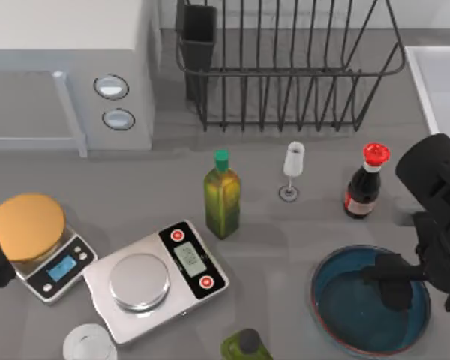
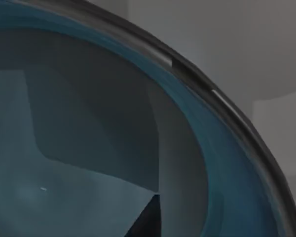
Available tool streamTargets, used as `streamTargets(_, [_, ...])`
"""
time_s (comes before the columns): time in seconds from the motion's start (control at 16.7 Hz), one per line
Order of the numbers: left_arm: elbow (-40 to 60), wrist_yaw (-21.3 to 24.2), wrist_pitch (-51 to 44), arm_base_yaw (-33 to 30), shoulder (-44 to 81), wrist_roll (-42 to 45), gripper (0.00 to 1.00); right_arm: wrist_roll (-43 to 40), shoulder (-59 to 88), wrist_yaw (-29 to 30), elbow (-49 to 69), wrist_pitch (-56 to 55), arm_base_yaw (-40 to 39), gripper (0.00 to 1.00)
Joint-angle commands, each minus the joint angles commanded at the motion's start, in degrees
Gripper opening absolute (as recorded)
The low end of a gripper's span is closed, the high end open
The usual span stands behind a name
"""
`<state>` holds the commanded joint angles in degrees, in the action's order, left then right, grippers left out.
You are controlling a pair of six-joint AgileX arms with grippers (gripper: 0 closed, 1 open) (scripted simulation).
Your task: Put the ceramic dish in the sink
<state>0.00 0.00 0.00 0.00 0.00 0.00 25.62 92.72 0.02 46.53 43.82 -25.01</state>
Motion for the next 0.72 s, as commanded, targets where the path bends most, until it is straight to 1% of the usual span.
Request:
streamTargets(0.36, [0.0, 0.0, 0.0, 0.0, 0.0, 0.0, 1.0, 0.0, 0.0, 0.0, 0.0, 0.0, 0.0, 0.02])
streamTargets(0.42, [0.0, 0.0, 0.0, 0.0, 0.0, 0.0, 1.0, 0.0, 0.0, 0.0, 0.0, 0.0, 0.0, 0.0])
streamTargets(0.72, [0.0, 0.0, 0.0, 0.0, 0.0, 0.0, 1.0, 0.0, 0.0, 0.0, 0.0, 0.0, 0.0, 0.0])
